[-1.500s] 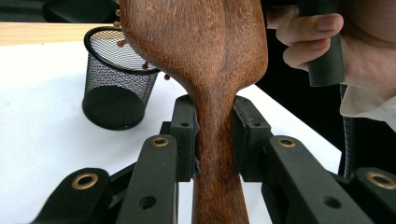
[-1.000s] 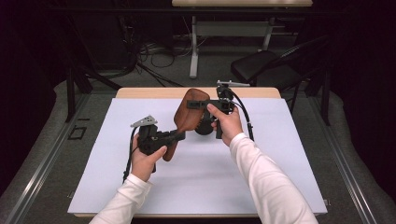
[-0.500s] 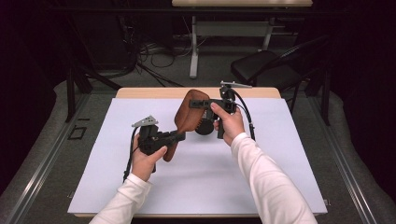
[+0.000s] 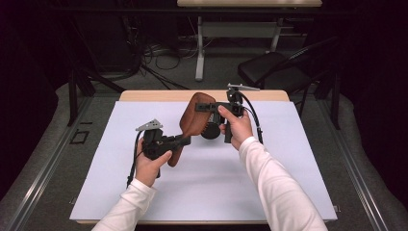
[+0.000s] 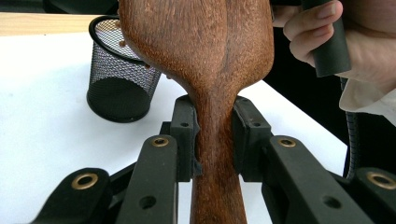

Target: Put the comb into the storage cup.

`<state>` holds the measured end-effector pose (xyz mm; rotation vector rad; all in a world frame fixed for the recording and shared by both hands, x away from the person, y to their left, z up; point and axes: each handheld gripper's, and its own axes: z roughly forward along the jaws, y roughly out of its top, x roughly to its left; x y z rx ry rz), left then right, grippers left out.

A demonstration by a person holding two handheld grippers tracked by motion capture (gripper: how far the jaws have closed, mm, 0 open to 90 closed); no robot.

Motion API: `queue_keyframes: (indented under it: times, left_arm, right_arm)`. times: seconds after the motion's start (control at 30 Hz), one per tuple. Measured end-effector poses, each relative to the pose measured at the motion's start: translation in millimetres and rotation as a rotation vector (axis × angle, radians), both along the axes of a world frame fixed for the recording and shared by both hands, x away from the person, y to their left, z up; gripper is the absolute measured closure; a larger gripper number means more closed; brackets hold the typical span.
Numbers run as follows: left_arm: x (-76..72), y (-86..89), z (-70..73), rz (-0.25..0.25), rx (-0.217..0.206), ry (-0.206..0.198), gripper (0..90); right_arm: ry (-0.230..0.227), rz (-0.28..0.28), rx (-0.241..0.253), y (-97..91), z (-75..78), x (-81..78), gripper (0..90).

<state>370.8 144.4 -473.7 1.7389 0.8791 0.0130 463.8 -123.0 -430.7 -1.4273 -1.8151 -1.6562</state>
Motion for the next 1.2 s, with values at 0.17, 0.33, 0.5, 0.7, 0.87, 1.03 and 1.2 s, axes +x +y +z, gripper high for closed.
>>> queue_keyframes:
  times: [0.17, 0.33, 0.5, 0.7, 0.87, 1.03, 1.2]
  left_arm:
    - [0.1, -0.1, -0.2, -0.001, 0.002, -0.001, 72.9]
    - [0.1, 0.3, -0.5, -0.002, 0.004, -0.001, 72.9]
    - [0.2, 0.6, -0.3, -0.006, 0.003, -0.002, 72.8]
    - [0.5, 0.5, -0.9, -0.012, 0.004, 0.001, 72.8]
    - [0.3, 0.1, -0.9, -0.016, 0.005, 0.0, 72.7]
    - [0.4, 0.1, -1.0, -0.02, 0.007, 0.003, 72.6]
    - [0.9, 0.6, -1.3, -0.026, 0.015, 0.002, 72.3]
  right_arm:
    - [0.009, 0.005, 0.009, -0.8, -0.2, 0.6, 42.7]
    - [0.018, 0.004, 0.014, -0.4, 0.5, 0.0, 44.0]
    - [0.045, 0.005, 0.03, -1.9, 1.2, 0.3, 44.8]
    - [0.078, 0.002, 0.034, -3.0, 1.2, 0.5, 45.5]
    - [0.101, 0.012, 0.044, -5.2, 0.6, 2.0, 46.0]
    - [0.127, 0.027, 0.051, -7.1, -0.6, 3.7, 46.8]
    - [0.16, 0.035, 0.053, -8.9, -1.6, 5.1, 47.4]
